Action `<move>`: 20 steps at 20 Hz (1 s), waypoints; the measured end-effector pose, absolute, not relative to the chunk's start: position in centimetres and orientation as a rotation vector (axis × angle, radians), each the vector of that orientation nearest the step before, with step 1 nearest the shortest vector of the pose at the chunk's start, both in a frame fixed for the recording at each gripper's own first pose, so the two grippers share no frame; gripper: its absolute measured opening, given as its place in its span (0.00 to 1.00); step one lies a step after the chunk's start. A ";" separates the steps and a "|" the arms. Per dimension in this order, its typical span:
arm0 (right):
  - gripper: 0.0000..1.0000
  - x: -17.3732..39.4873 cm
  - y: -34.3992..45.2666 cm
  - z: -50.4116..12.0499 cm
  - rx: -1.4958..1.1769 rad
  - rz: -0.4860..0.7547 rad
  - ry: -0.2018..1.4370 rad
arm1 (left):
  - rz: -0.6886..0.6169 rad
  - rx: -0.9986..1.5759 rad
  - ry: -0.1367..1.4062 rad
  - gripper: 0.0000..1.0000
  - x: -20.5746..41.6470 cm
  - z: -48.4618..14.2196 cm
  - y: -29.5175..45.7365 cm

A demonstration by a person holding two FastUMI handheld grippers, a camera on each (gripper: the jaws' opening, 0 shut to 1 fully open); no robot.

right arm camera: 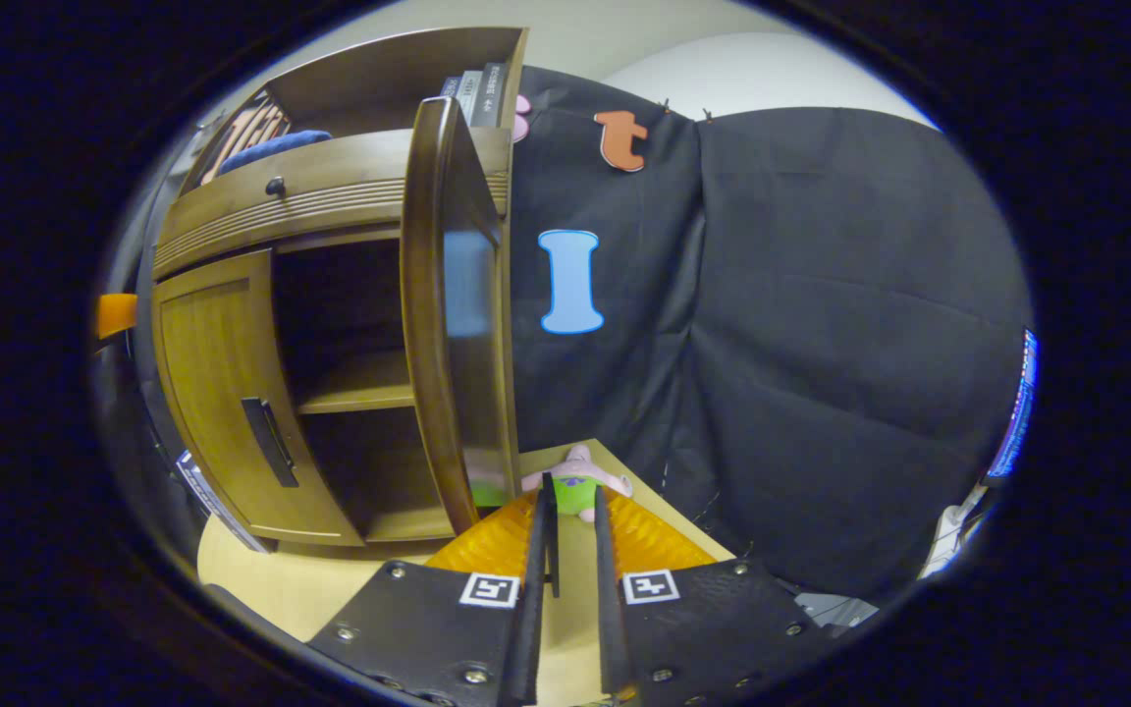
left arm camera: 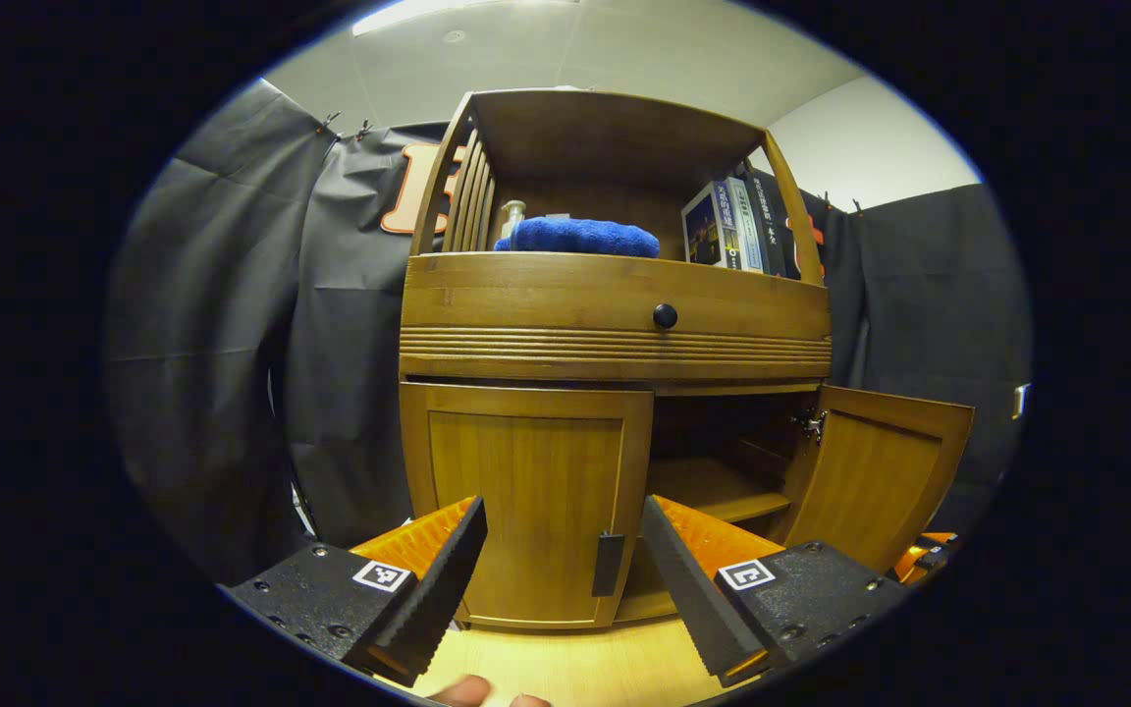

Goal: Open the right door of the double-door shoe cabinet with the right hand, and open the left door with the left hand.

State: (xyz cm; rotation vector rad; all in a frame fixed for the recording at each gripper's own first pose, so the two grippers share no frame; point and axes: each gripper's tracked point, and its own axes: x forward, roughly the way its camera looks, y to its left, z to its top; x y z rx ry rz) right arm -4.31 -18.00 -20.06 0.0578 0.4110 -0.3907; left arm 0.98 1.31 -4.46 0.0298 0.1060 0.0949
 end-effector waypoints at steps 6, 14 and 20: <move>0.24 -6.6 -21.5 -17.8 0.029 -0.487 0.376 | 0.048 -0.001 0.129 0.98 2.0 -5.7 -0.4; 0.24 -7.9 -20.8 -12.8 0.084 -0.459 0.280 | 0.027 -0.006 0.171 0.98 4.8 -8.0 -1.4; 0.24 -7.2 -18.5 -8.7 0.084 -0.392 0.187 | 0.035 -0.006 0.235 0.97 7.6 -11.3 -1.2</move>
